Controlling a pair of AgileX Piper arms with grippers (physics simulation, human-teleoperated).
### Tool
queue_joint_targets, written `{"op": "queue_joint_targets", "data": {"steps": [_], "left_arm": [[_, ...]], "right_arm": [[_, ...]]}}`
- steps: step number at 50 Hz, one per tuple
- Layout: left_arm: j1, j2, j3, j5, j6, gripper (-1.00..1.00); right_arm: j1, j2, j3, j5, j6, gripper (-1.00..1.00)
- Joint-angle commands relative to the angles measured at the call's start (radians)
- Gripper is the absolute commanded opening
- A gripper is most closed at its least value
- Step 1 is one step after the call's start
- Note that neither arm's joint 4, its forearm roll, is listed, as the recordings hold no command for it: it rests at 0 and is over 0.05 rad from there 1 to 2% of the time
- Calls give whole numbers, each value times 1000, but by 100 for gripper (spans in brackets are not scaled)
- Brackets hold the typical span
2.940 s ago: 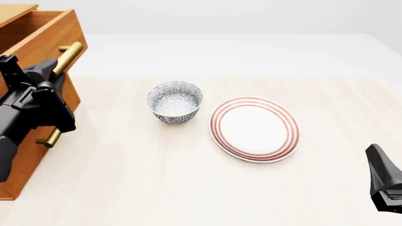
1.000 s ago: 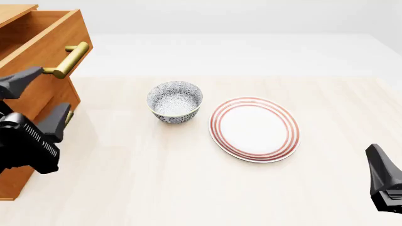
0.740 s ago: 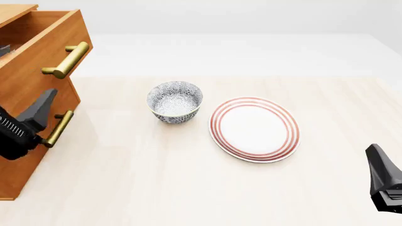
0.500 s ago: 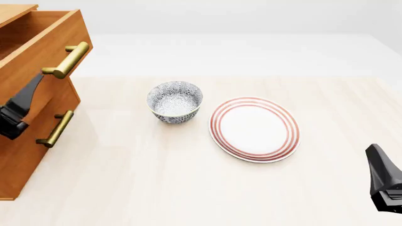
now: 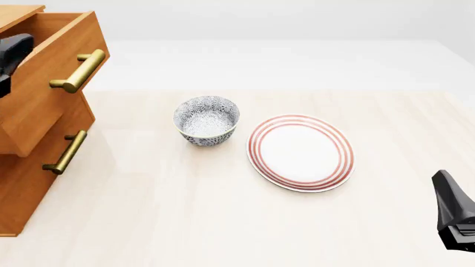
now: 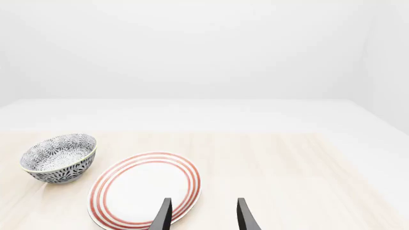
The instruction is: Open the top drawer of the cabinet.
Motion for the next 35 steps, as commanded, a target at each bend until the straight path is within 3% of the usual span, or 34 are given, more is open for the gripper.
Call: {"op": "queue_joint_targets", "data": {"steps": [1,8,12,20,35], "left_arm": [[35,68,-127,151,-190,100],[61,73,-179,230,-227,100],[70,110,-211,282,-282,100],[41,187,-268,343,-348,100],[53,253,-391,463,-376,100]], "right_arm": [[0,0,0,0,0,100],[0,0,0,0,0,100],[0,0,0,0,0,100],[0,0,0,0,0,100],[0,0,0,0,0,100]]}}
